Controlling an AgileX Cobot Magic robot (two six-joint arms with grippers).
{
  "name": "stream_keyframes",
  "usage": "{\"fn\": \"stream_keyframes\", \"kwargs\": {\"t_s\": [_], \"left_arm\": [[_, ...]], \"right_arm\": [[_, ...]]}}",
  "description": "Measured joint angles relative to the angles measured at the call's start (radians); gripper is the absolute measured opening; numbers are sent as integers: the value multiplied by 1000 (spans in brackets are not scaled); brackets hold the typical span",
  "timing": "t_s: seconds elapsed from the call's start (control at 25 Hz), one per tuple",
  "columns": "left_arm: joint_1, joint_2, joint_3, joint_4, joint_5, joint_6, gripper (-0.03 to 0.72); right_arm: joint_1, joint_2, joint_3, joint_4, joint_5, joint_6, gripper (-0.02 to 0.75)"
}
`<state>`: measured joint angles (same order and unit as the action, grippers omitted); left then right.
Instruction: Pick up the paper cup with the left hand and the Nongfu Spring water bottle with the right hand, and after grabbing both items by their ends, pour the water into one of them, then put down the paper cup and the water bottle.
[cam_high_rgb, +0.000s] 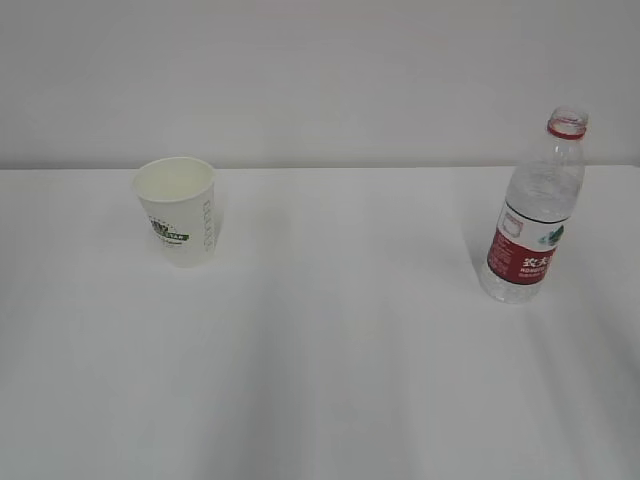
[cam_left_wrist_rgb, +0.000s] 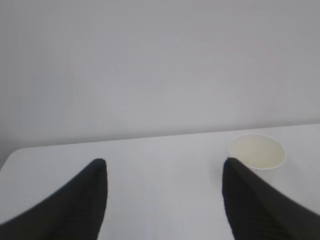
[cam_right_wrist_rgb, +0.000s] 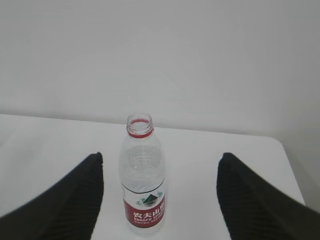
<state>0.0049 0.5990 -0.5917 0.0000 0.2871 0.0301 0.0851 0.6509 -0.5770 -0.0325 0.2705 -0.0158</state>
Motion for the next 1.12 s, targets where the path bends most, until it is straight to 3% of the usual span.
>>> {"fn": "stream_keyframes", "kwargs": {"t_s": [0.68,0.84,1.12], "left_arm": [[0,212,2,-16,48,0,524],[0,266,3,-12,44,0,524],[0,284,9,-12,14,0,524]], "right_arm": [[25,291,0,42,0,-22,535],[74,301,0,42,-2,-91,535],[81,301,12,42,-12,-107,534]]}}
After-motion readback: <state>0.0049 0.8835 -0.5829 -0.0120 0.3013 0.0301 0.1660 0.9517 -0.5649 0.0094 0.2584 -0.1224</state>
